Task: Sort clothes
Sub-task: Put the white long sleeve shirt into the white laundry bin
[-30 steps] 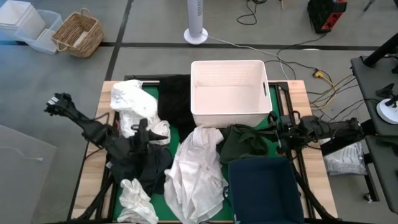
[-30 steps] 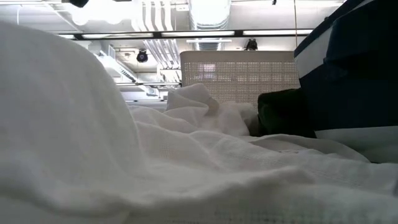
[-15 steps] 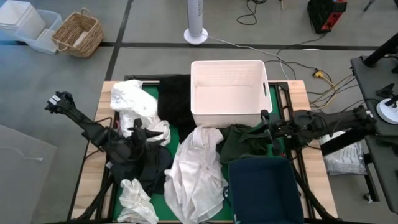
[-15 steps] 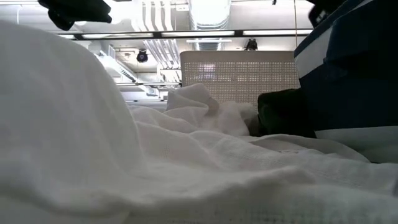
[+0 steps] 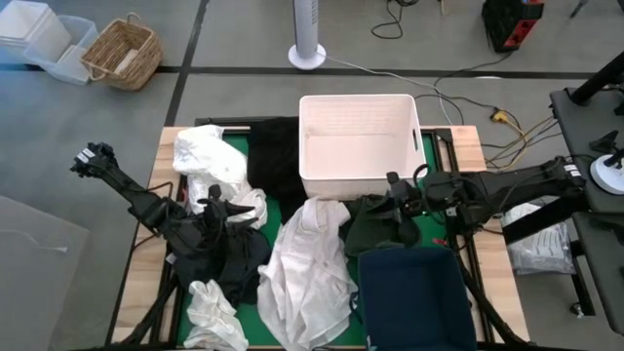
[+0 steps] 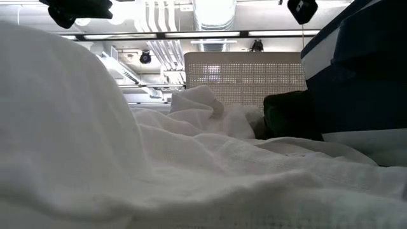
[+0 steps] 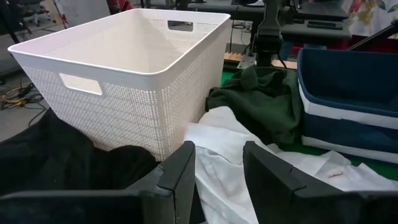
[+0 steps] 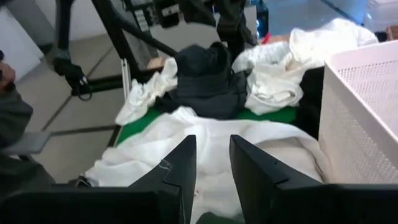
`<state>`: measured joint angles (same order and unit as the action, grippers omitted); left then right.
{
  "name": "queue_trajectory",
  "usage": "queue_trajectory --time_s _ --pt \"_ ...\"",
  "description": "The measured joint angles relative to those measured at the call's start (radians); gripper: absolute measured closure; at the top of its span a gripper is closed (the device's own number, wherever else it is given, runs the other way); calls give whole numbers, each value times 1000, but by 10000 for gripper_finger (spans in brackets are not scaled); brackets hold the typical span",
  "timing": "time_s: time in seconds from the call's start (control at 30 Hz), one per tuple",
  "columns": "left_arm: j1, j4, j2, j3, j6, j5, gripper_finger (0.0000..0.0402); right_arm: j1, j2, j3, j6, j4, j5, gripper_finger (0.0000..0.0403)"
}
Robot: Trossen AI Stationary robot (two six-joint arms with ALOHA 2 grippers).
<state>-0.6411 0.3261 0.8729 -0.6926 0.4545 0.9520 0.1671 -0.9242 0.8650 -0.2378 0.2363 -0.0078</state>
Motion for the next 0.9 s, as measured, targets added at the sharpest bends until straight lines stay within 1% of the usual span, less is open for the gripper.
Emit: queue_trajectory --time_s 0.3,0.67,0.9 --pt "0 72 -1 0 3 0 286 32 -167 185 32 50 0 303" --pt "1 84 3 0 -8 0 286 34 -417 494 80 290 0 331" --pt "1 85 4 0 -8 0 286 34 -519 612 112 343 0 339"
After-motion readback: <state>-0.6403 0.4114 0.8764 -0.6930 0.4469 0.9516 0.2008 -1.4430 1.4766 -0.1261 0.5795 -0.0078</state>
